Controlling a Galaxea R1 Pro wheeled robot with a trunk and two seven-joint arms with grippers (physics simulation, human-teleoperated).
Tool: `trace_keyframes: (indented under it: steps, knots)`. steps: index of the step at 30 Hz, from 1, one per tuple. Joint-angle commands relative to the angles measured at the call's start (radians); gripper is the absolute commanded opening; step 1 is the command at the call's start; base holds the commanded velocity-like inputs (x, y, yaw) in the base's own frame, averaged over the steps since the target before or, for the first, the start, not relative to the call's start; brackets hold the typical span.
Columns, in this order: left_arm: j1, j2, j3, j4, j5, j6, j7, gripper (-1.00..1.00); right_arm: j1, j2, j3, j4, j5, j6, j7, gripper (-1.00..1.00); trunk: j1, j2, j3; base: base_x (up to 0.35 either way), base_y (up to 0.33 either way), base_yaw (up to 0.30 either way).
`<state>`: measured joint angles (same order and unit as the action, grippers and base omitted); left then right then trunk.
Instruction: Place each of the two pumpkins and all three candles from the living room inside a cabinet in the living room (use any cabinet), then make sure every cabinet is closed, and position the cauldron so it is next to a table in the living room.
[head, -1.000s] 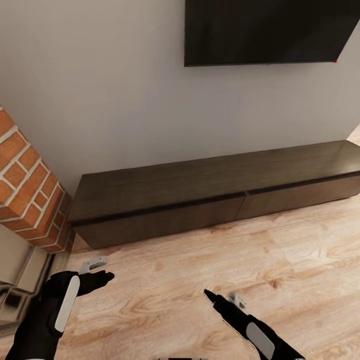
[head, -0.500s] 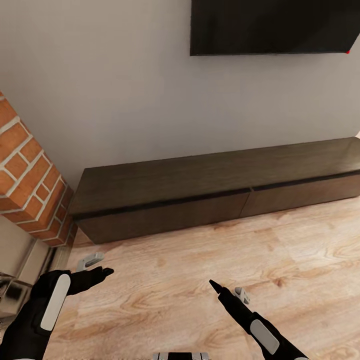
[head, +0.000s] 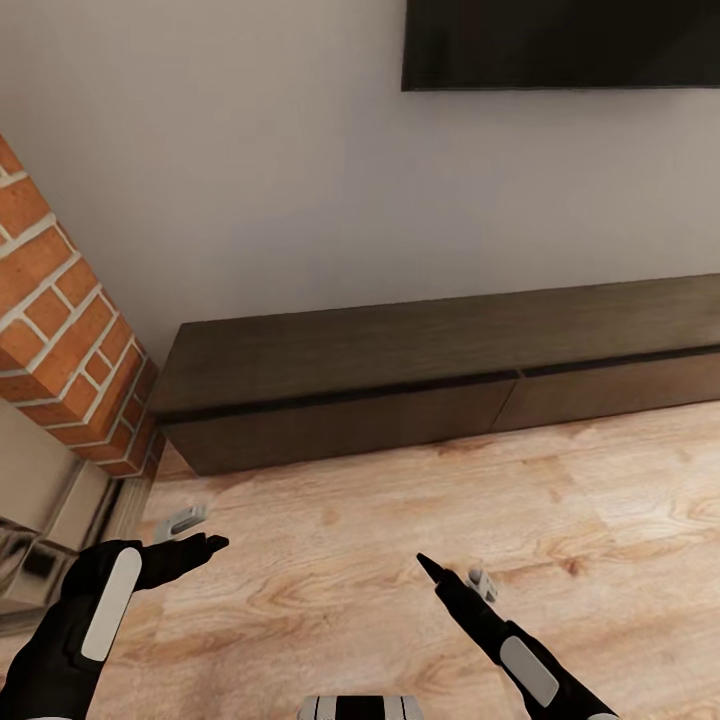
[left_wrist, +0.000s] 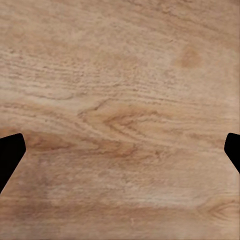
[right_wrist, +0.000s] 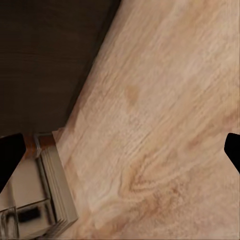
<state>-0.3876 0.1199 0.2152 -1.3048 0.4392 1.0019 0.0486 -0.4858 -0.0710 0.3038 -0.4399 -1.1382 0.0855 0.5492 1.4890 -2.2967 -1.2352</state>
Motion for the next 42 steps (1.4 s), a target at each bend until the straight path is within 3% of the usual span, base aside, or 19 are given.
trace_keyframes:
  steps: [1,5,7,10,12,13,16,17,20,22,23,27,31,34,42]
  knots:
    - [0.0,0.0,0.0,-0.001,0.007,0.004,0.005,1.0,0.0,-0.001,0.004,0.0,-0.011,0.006,0.03,1.0,0.0,0.0,-0.001,0.0,0.0,0.002]
    - [0.0,0.0,0.0,-0.001,0.01,0.004,0.005,1.0,0.0,-0.002,0.002,0.0,-0.033,0.006,0.124,1.0,0.011,-0.021,-0.01,0.0,0.0,0.0]
    - [0.0,0.001,-0.001,-0.003,0.037,0.005,0.005,1.0,-0.001,-0.001,0.003,-0.001,-0.064,0.001,0.142,1.0,0.019,-0.035,-0.016,0.0,0.0,0.0]
    - [0.001,0.019,-0.005,-0.004,0.121,0.005,0.003,1.0,-0.004,0.001,0.003,-0.002,-0.103,-0.027,0.152,1.0,0.031,-0.056,-0.026,0.0,0.0,0.0]
    - [0.003,0.062,-0.016,-0.007,0.211,0.006,0.001,1.0,-0.005,0.002,0.003,-0.002,-0.15,-0.07,0.158,1.0,0.038,-0.07,-0.032,0.0,0.0,0.0]
    - [0.003,0.075,-0.023,-0.008,0.237,0.006,0.0,1.0,-0.006,0.002,0.003,-0.002,-0.165,-0.079,0.16,1.0,0.042,-0.077,-0.035,0.0,0.0,0.0]
    - [0.006,0.167,-0.083,-0.014,0.443,0.006,-0.001,1.0,-0.006,0.003,0.005,-0.008,-0.265,-0.104,0.191,1.0,0.054,-0.098,-0.045,0.0,0.0,0.0]
    - [0.007,0.185,-0.095,-0.016,0.484,0.006,-0.001,1.0,-0.006,0.003,0.006,-0.012,-0.277,-0.106,0.203,1.0,0.057,-0.105,-0.048,0.0,0.0,0.0]
    - [0.031,0.299,-0.175,-0.047,0.734,0.004,0.0,1.0,-0.007,0.004,0.007,-0.042,-0.318,-0.112,0.25,1.0,0.069,-0.126,-0.057,0.0,0.0,0.0]
    - [0.039,0.347,-0.226,-0.059,0.844,0.003,0.0,1.0,-0.007,0.006,0.007,-0.054,-0.33,-0.122,0.264,1.0,0.077,-0.14,-0.063,0.0,0.0,0.0]
    - [0.041,0.36,-0.245,-0.064,0.875,0.002,0.0,1.0,-0.007,0.007,0.007,-0.06,-0.333,-0.127,0.268,1.0,0.08,-0.147,-0.067,0.0,0.0,0.0]
    - [0.045,0.379,-0.277,-0.071,0.93,0.0,0.0,1.0,-0.007,0.007,0.004,-0.08,-0.351,-0.127,0.291,1.0,0.096,-0.175,-0.079,0.0,0.0,0.0]
    - [0.045,0.382,-0.281,-0.069,0.939,0.0,0.0,1.0,-0.007,0.003,0.006,-0.121,-0.414,-0.12,0.356,1.0,0.111,-0.203,-0.092,0.0,0.0,0.0]
    - [0.046,0.383,-0.281,-0.067,0.941,0.0,0.0,1.0,-0.007,0.003,0.007,-0.137,-0.443,-0.117,0.368,1.0,0.112,-0.204,-0.103,0.0,0.0,0.0]
    - [0.046,0.381,-0.281,-0.067,0.941,0.0,0.0,1.0,-0.007,0.008,0.008,-0.181,-0.479,-0.116,0.244,1.0,0.116,-0.206,-0.134,0.0,0.0,0.0]
